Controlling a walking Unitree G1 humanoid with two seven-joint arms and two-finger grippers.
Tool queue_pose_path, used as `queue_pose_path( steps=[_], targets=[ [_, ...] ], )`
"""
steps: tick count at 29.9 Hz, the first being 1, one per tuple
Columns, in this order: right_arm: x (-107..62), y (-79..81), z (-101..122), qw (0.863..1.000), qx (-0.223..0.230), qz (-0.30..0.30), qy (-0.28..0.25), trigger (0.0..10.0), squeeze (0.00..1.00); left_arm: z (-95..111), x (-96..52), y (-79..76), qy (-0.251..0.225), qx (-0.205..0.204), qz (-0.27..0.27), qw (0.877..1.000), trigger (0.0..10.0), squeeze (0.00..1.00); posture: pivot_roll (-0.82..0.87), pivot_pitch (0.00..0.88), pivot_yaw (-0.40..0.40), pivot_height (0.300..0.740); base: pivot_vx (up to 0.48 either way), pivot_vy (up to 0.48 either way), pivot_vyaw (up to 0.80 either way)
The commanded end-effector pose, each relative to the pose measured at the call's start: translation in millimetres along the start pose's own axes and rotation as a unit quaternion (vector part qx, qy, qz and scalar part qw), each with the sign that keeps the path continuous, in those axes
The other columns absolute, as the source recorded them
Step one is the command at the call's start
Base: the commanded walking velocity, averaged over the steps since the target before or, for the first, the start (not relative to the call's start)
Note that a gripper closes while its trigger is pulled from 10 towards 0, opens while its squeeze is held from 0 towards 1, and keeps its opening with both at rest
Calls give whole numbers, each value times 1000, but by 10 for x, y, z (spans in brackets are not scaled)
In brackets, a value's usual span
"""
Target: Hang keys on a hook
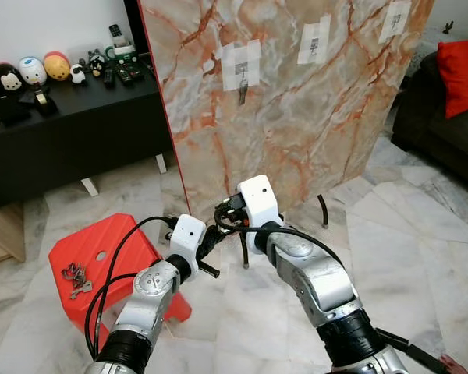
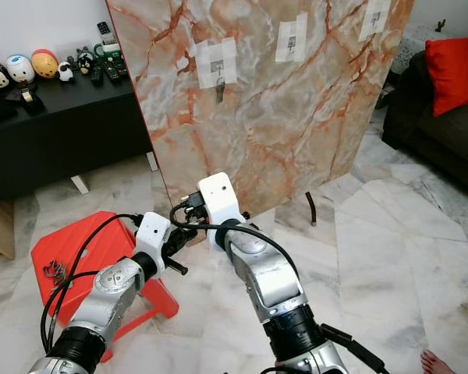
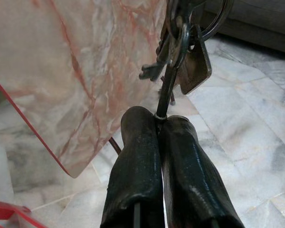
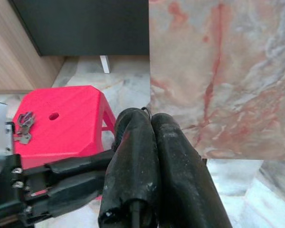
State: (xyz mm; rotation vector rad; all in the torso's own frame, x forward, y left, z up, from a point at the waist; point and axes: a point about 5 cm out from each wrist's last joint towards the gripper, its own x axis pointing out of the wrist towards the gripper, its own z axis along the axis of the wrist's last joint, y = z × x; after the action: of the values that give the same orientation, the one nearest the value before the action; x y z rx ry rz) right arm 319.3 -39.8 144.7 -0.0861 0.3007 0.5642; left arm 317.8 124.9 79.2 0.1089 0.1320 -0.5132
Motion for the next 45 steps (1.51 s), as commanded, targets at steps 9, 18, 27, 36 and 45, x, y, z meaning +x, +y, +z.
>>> queue_pose_path(
  steps=[9,18,27,36,45],
  targets=[
    [-112,-359,-51,998,2,-58,5,10000,0,10,-45,104,-4,-2,13,1000,0,0,80,78,-6,740,0,0,0],
    [-130,-468,-93,997,-2,-72,15,10000,0,7,-51,100,-6,-1,11,1000,0,0,84,81,-6,740,0,0,0],
    [-179,-602,-152,996,-6,-90,26,10000,0,13,-53,100,-8,-2,7,1000,0,0,86,79,-7,740,0,0,0],
    [-175,-607,-203,995,-16,-87,35,10000,0,16,-59,89,-11,-4,0,1000,0,0,87,79,-6,740,0,0,0],
    [-176,-619,-265,995,-17,-90,45,10000,0,33,-62,81,-17,-4,-5,1000,0,0,88,79,-5,740,0,0,0]
  ],
)
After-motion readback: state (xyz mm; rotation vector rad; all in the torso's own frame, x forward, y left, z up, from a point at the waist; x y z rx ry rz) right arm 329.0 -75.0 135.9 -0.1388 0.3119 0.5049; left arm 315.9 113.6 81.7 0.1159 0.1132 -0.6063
